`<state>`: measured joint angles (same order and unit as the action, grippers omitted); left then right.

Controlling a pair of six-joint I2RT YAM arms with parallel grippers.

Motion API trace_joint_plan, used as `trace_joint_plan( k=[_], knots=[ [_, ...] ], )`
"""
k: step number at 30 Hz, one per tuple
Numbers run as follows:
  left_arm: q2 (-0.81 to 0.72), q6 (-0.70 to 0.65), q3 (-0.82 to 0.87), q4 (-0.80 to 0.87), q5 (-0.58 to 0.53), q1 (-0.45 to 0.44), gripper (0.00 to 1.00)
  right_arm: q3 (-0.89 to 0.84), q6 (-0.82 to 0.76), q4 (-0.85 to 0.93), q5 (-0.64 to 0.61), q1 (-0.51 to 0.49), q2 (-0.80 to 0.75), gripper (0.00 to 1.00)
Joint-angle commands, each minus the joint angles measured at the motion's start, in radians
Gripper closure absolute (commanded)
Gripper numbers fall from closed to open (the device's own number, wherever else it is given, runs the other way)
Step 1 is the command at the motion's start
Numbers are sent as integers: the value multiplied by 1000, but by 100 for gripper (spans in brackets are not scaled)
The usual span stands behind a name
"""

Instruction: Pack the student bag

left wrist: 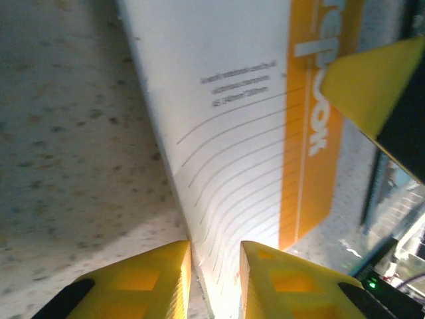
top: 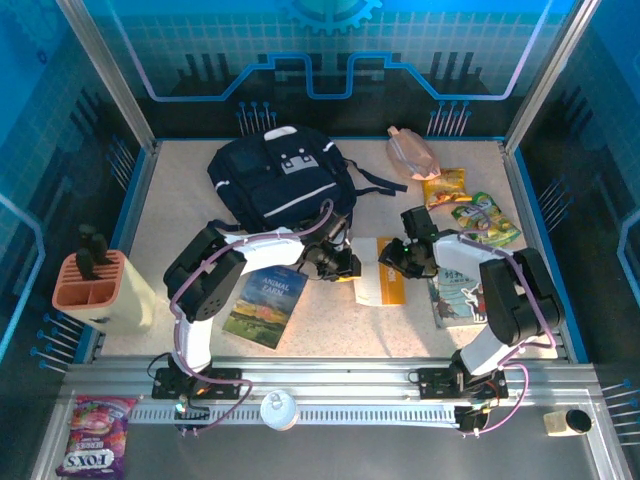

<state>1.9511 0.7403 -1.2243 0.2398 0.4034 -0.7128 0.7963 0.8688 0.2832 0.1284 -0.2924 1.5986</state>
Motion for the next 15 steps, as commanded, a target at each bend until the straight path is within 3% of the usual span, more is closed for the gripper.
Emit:
trace_joint_plan(
  k=[1, 11, 15],
  knots=[
    [-20, 33, -17, -131, 103, -15, 72, -60, 55, 35, 53, 5, 0, 60],
    [35, 122, -23, -130, 57, 9, 66, -77, 72, 35, 47, 19, -5, 61],
    [35, 162, -7, -80, -14, 19, 66, -79, 82, 54, 25, 19, -6, 62]
  ],
)
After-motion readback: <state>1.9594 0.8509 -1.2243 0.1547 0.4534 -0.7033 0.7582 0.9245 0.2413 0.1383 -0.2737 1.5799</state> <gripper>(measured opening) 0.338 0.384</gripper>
